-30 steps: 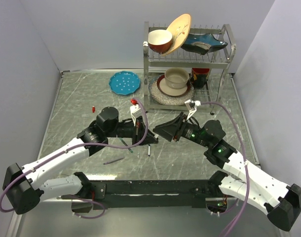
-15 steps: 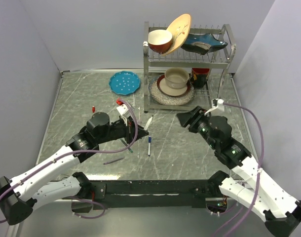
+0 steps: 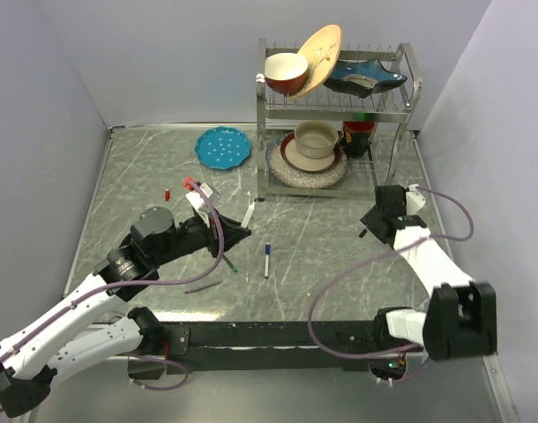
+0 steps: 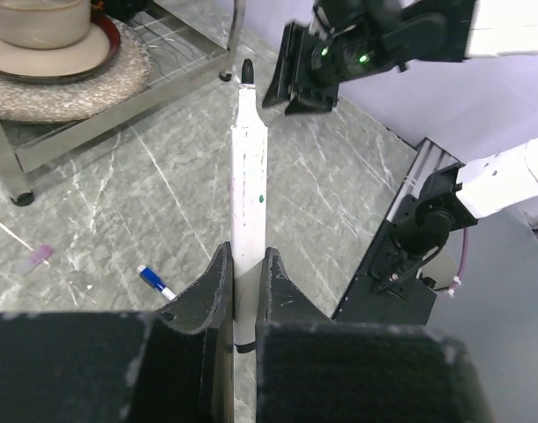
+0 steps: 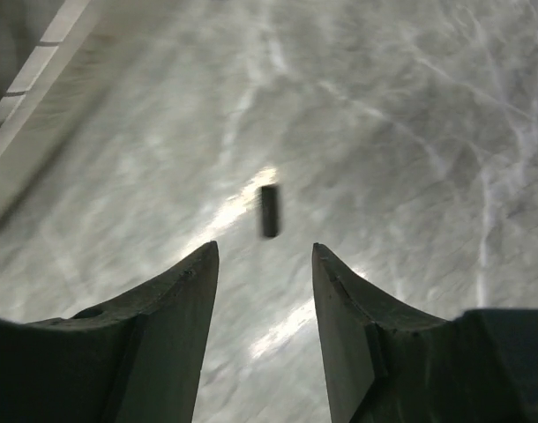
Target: Insert the pens into the pen caps
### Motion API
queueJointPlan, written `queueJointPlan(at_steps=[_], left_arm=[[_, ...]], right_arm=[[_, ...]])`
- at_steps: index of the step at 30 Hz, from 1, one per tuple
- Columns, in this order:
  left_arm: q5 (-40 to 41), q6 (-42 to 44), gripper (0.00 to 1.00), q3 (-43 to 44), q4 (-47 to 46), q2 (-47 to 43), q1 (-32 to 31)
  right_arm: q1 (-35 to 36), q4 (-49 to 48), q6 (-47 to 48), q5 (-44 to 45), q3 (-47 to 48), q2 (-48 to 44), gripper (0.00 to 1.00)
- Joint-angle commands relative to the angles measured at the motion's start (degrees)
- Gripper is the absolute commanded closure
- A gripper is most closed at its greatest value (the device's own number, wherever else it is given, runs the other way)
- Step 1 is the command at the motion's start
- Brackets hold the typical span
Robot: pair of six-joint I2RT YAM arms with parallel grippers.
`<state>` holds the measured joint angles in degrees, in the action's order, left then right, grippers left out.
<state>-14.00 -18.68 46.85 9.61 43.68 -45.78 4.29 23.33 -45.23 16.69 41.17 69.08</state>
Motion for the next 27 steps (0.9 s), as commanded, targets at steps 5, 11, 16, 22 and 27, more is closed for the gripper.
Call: queueJointPlan(at_steps=[5,11,16,22,27], left_arm=[[3.19,1.19,0.99,-0.80,-0.47,-2.55,0.16],[2.49,1.98,0.99,-0.27,0.59,-1.67,0.16],[2.05,2.15,0.99,-0.18,0.50,-1.23,0.16],[1.70,2.24,0.99,-0.18,0.33,-1.14,0.16],[1.43,2.42,0.99,-0.01,0.50,-0.79,0.16]], right_arm=[[-3.24,-4.26,4.71,0.10,5.76,14.83,0.54],[-3.24,-4.61,7.43,-1.39,9.63,20.73,0.57],[-3.24,-5.31,8.75,-4.81,10.77,23.56,0.57],[-3.24,-6.19,9.02,-7.46,8.50,22.59,0.57],[-2.54,-10.14,11.39,-11.40,5.95,20.48,0.57]])
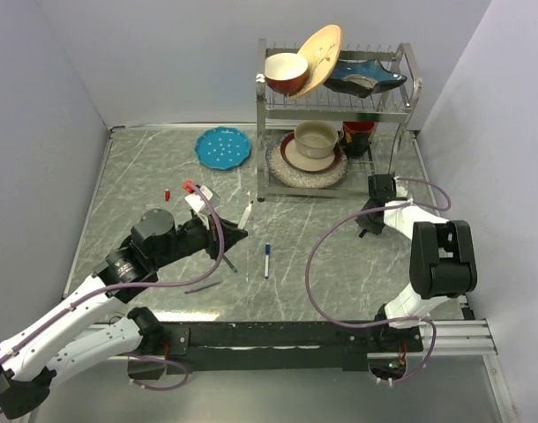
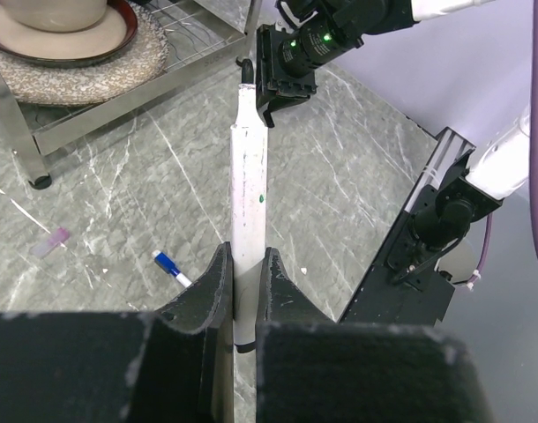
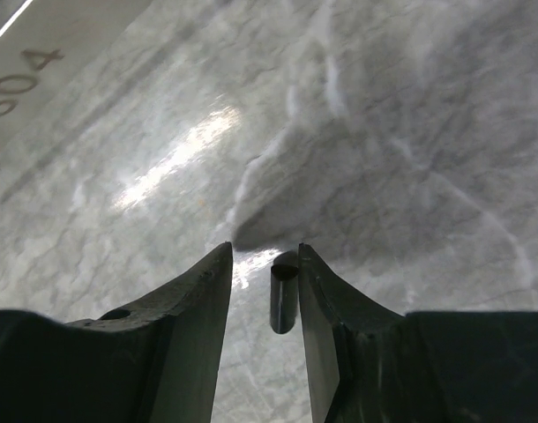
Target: Insert the pens into the pen caps
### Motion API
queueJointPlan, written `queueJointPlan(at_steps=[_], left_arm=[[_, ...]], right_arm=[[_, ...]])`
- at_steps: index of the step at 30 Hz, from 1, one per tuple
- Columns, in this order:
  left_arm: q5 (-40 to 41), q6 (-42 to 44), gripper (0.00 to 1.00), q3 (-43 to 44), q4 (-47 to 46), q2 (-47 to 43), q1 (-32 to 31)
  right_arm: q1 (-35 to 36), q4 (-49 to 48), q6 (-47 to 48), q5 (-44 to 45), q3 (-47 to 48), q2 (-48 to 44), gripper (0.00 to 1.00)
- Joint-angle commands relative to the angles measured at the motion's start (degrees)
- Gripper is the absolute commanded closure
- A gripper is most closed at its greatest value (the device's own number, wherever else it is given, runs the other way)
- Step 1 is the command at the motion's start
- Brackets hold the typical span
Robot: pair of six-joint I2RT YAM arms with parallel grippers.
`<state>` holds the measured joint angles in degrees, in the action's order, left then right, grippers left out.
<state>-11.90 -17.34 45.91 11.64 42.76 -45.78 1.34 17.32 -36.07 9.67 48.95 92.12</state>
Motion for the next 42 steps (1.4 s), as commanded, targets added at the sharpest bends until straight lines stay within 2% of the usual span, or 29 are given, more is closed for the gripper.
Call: queueJointPlan(at_steps=[1,5,12,18,21,25,27,30,33,39,42], left_arm=[[-0.84,1.00,0.99,0.94,-1.44,0.04,0.16],[-1.11,0.99,0.99,0.67,-1.62,-0.05,0.16],[-0.49,1.17,0.99,0.67,-1.36,-0.14,0.16],[-0.84,1.26,0.99,0.67,-1.36,0.30,0.16],[-0.84,1.08,0.99,0.76,-1.44,0.39,0.16],[-1.02,1.08,0.99,0.85,-1.45,0.65,0.16],[-1.11,1.08,0.99,0.67,-1.53,0.57,0.16],[-1.19,1.00,0.99,0.67,-1.44,0.48,0.16],[-1.37,1.00,0.99,0.50,-1.62,0.30,0.08],[-1.37,1.08,0.99,0.23,-1.62,0.04,0.08],[-1.90,1.17,0.99,0.32,-1.62,0.22,0.08]], right_arm=[[0.67,-4.22,2.67,-5.53,-1.75,-2.56,0.57],[4.00,-4.67,5.48,-7.74,-1.14,-2.73,0.56],[11.82,-1.51,4.88,-5.81,-1.22,-3.96,0.56],[12.98,0.43,2.94,-4.06,-3.59,-8.08,0.57],[12.89,4.37,-4.15,0.50,-2.20,-10.99,0.58],[12.72,10.61,-22.13,6.05,0.44,-12.23,0.54],[12.72,17.46,-31.02,8.33,4.12,-9.26,0.54],[12.19,27.13,-38.77,11.07,10.71,-3.46,0.54],[10.61,29.26,-42.75,10.20,13.01,-0.63,0.53],[8.59,29.78,-50.92,12.65,11.17,-2.64,0.48],[7.36,29.62,-51.82,13.01,10.47,-2.91,0.45]])
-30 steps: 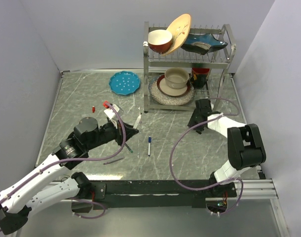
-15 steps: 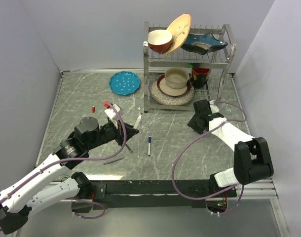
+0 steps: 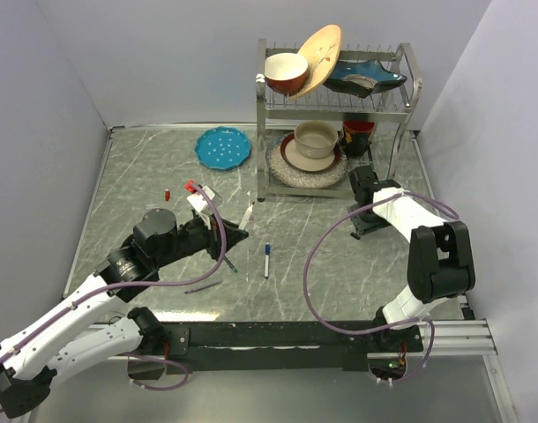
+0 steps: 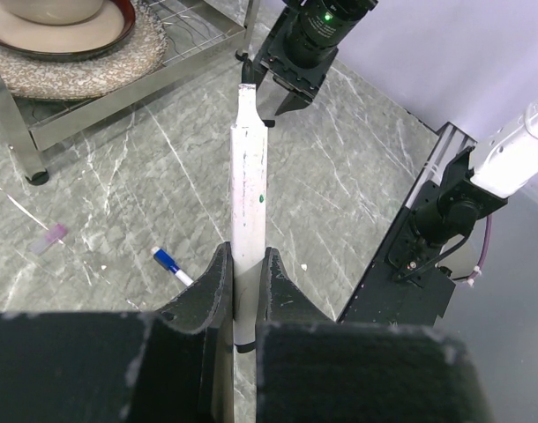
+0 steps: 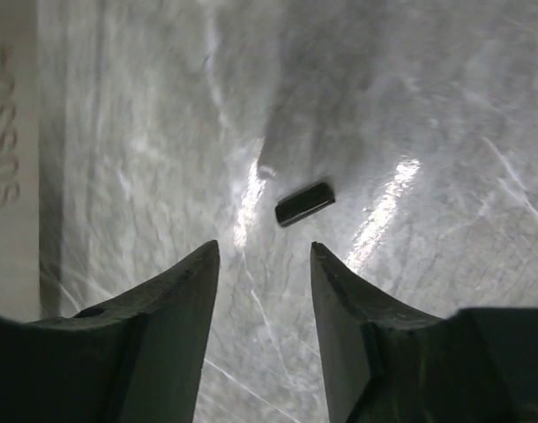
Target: Insert the pens into the pen caps
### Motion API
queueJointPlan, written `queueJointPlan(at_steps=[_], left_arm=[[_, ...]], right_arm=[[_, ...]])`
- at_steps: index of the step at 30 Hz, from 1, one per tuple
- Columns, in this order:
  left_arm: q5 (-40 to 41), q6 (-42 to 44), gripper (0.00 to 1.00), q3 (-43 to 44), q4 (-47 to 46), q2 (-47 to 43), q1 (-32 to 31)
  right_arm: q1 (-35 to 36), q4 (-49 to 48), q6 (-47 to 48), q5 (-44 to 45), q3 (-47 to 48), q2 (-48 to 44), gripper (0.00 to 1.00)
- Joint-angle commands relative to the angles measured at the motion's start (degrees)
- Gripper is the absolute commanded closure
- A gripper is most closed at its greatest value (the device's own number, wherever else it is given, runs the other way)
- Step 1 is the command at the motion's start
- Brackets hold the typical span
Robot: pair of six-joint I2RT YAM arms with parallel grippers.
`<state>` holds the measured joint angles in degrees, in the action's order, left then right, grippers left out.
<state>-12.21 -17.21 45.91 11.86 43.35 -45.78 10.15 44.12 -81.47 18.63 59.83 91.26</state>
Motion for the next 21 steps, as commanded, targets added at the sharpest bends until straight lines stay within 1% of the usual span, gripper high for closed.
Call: queueJointPlan(at_steps=[1,6,18,21], left_arm=[[-1.68,1.04,0.99,0.41,-1.84,-0.29,0.08],[-1.77,1.13,0.99,0.41,-1.84,-0.20,0.08],[-1.59,1.48,0.99,0.50,-1.84,0.77,0.08],[-1.59,1.48,0.99,0.50,-1.75,0.94,0.08]], right_arm=[[-1.80,2.21,-6.42,3.61,-0.51,-1.71,0.44],[-2.86,2.29,-7.21,1.59,-0.51,1.19,0.44],[-3.03,1.58,-8.79,-0.26,-0.42,6.91,0.44],[-3.12,2.02,-8.88,-0.18,-0.24,8.14,0.47]])
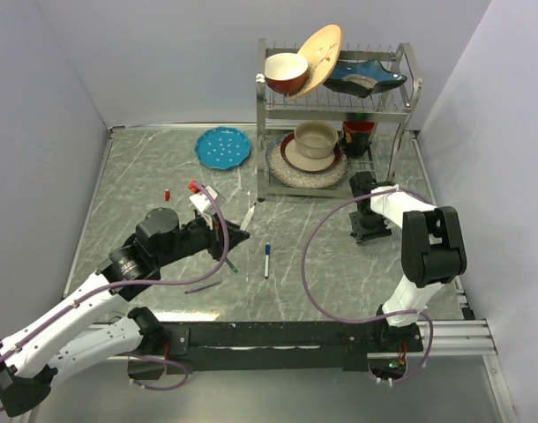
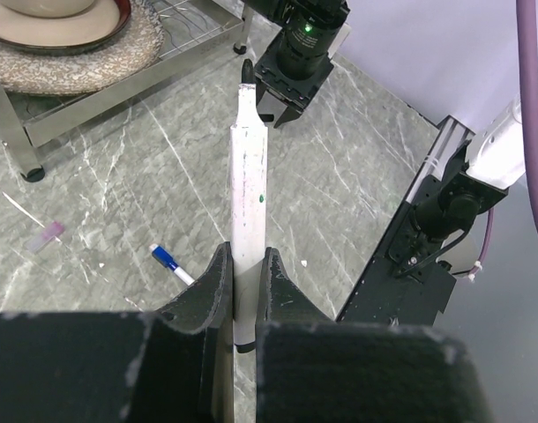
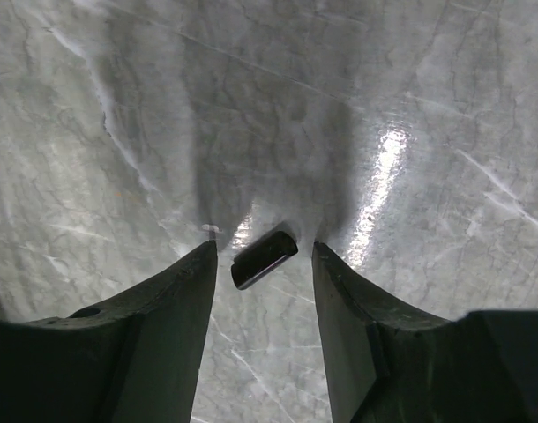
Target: Insert the pens into the pen caps
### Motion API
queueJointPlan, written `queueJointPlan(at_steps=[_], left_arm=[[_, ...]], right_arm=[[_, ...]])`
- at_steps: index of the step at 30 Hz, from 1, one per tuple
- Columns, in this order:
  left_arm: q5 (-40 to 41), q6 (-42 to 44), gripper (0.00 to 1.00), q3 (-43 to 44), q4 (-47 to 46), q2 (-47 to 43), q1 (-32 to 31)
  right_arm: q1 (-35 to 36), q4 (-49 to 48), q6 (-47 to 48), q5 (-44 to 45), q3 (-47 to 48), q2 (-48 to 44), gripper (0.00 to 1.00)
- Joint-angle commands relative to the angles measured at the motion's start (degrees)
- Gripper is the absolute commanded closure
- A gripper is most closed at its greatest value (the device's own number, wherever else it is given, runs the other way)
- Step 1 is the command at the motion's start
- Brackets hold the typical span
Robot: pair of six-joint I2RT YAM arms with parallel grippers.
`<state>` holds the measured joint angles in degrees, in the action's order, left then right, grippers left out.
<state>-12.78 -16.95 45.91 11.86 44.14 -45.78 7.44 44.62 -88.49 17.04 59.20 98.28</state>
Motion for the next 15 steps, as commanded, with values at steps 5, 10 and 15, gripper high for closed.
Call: queueJointPlan(at_steps=[5,10,15], left_arm=[[-0.85,1.31,0.99,0.50,-1.75,0.07,0.08],[-0.67,1.31,0.99,0.58,-1.66,-0.46,0.08],[-0.15,1.22,0.99,0.41,-1.66,-1.34,0.08]], right_arm=[[-0.41,2.31,0.06,2.21,0.83,1.65,0.52],[-0.32,1.26,6.64,2.82,1.01,1.57,0.62],[0.12,-1.55,13.07,3.09,-0.57,0.42,0.87]])
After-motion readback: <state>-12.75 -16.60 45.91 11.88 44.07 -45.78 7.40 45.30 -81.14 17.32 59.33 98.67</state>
